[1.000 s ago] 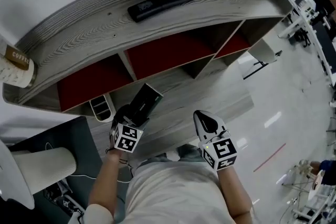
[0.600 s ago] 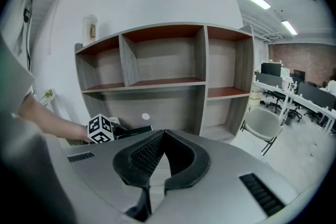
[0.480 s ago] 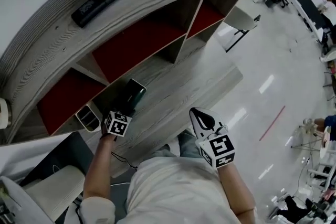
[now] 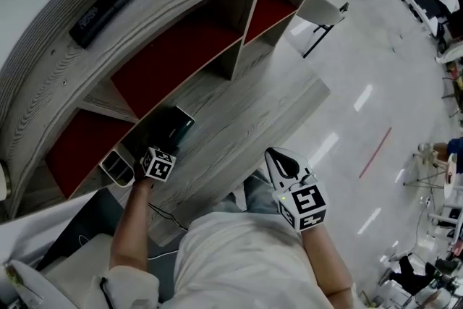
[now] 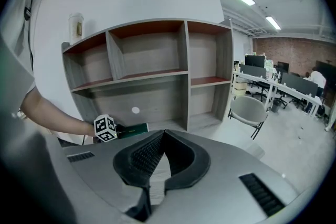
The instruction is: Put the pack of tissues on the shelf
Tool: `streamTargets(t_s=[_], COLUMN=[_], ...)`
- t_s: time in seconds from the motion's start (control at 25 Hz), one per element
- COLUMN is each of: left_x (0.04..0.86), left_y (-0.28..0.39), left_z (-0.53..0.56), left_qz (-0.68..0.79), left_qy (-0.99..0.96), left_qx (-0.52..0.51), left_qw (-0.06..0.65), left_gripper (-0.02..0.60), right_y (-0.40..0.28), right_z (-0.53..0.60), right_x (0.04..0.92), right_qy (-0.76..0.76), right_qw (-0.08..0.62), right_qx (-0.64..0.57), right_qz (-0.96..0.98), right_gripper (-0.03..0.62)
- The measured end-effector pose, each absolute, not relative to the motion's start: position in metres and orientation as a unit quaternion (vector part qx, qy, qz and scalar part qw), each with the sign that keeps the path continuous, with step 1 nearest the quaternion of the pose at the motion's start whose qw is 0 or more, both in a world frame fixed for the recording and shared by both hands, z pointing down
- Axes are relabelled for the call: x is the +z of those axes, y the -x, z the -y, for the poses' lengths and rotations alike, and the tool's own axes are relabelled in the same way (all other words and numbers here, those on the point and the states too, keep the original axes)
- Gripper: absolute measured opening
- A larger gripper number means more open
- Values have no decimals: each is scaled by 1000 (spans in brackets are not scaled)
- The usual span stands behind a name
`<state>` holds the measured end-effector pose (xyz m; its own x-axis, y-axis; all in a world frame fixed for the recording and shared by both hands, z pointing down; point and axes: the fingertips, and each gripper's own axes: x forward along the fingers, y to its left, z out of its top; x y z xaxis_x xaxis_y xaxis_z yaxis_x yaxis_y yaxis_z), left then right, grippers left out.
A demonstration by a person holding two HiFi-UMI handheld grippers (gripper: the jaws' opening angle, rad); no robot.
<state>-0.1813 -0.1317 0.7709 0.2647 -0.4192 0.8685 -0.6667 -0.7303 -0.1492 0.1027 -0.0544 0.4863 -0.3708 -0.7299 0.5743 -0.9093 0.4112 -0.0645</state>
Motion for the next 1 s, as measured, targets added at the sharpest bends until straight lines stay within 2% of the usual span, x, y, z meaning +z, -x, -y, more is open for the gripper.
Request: streamTargets(t_s=[0.6, 1.0], left_x=[764, 723], left_y=[201, 183], left_z=[130, 118], left_qz=[439, 518], left_qy=[-719, -699], left_qx=[529, 489], left_qw=[103, 65], left_gripper=[469, 455], right_y=[-92, -96], right_z=[55, 59], right_x=[491, 491], right_qy=[-478, -462], right_qw=[248, 256], right_qx=[188, 181], right_qz=[821, 830], right_gripper=[28, 28])
